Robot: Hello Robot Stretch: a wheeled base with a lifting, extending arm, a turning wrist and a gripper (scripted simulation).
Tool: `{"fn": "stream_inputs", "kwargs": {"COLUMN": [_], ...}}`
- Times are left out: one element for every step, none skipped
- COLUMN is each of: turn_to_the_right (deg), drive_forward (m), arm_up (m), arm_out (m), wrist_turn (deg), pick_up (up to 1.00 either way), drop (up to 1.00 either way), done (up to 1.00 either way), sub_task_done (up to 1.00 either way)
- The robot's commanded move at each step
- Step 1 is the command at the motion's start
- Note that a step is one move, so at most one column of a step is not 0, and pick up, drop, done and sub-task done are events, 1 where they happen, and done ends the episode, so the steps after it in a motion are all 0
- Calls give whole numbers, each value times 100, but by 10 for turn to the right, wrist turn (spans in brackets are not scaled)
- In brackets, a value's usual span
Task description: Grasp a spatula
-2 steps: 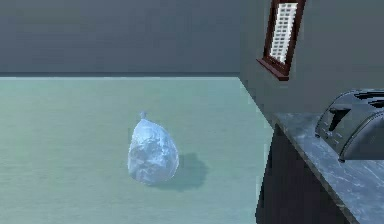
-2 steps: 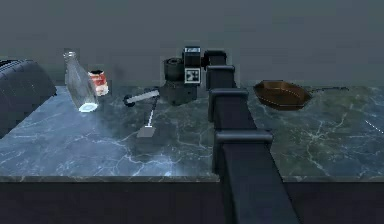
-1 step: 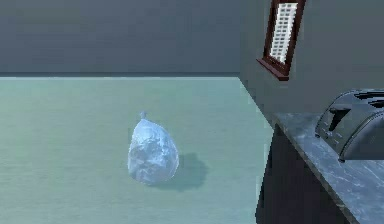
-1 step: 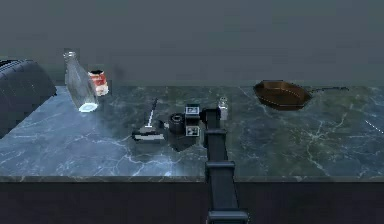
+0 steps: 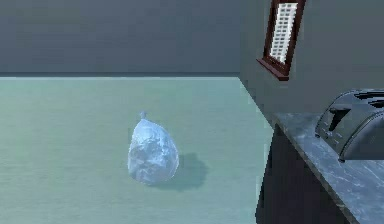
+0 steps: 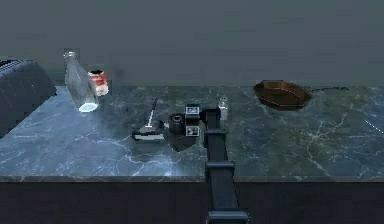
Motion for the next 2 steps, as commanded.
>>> {"fn": "stream_inputs", "kwargs": {"turn_to_the_right": [0, 0], "drive_forward": [0, 0], "arm_up": [10, 0], "arm_out": [0, 0], "wrist_turn": [0, 0], "pick_up": [0, 0], "drop": [0, 0], "done": [0, 100], "sub_task_done": [0, 0]}}
